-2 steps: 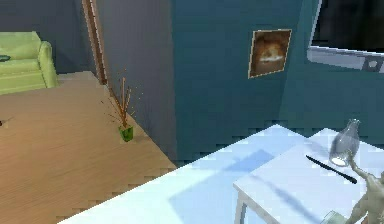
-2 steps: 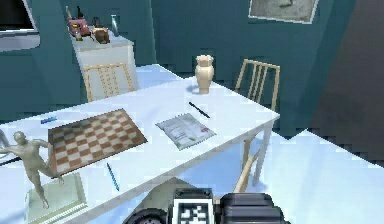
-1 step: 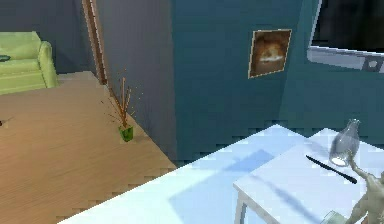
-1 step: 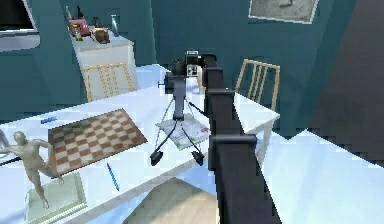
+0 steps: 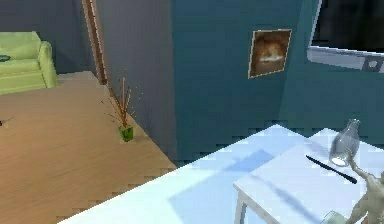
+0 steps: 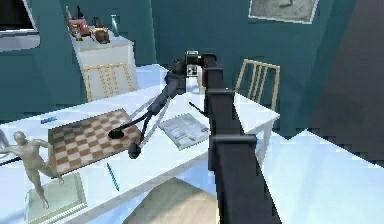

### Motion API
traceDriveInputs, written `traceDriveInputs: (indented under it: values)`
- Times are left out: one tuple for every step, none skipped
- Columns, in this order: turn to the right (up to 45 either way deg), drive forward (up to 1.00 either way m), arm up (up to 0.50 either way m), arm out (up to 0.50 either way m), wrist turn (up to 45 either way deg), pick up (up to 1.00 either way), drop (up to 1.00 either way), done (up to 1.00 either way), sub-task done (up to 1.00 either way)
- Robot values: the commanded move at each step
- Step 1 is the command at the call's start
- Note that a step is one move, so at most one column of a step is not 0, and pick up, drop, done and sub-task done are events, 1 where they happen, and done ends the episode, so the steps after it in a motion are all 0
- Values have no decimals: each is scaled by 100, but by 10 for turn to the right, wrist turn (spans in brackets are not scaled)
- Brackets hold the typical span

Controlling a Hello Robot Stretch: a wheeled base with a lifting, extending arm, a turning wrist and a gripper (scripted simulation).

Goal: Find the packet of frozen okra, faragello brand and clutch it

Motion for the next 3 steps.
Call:
traceDriveInputs:
  values:
    - [0,0,0,0,450,0,0,0,0]
    - [0,0,0,0,450,0,0,0,0]
    - [0,0,0,0,360,0,0,0,0]
